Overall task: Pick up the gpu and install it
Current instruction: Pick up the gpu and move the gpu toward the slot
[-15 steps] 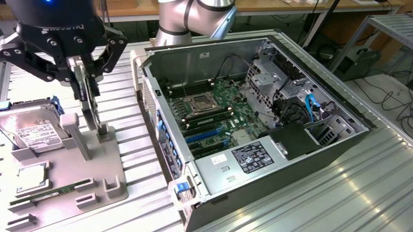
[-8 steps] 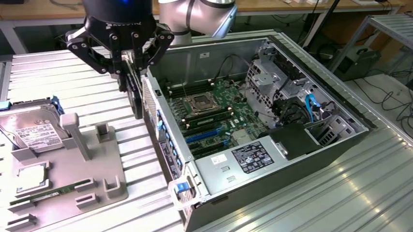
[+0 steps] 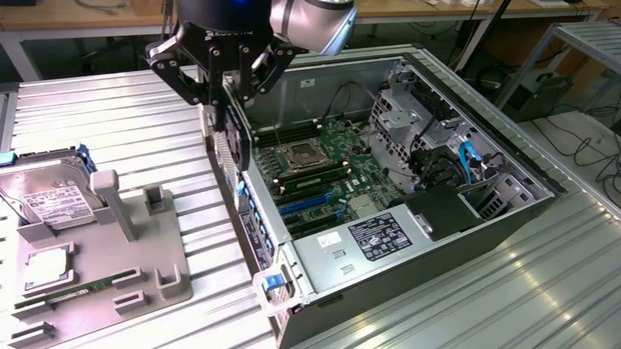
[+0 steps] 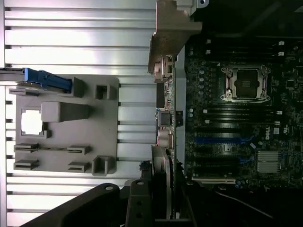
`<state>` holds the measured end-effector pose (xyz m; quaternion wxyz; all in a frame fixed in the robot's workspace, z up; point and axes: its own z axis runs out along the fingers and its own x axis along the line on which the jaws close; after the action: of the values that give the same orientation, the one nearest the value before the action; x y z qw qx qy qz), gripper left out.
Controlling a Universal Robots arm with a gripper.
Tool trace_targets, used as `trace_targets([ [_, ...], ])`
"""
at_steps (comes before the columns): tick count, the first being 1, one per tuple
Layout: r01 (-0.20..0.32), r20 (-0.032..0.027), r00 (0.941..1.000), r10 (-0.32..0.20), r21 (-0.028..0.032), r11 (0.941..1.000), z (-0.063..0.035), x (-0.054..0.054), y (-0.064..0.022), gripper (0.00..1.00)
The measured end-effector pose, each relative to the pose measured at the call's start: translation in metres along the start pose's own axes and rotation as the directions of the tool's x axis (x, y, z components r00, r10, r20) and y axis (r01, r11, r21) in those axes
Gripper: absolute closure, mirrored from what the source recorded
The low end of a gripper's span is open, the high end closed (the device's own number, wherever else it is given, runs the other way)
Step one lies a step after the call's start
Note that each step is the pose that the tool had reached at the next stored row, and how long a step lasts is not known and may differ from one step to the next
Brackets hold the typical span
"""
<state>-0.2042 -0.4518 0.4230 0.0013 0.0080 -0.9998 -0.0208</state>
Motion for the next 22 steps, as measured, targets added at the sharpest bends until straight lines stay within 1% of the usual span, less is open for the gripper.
trace_targets([
  [4,0.0,0.0,1.0,0.0,0.0,1.0,0.0,-0.007,-0.0001,0.72],
  [22,0.0,0.0,1.0,0.0,0.0,1.0,-0.0001,-0.05,-0.0008,0.72],
])
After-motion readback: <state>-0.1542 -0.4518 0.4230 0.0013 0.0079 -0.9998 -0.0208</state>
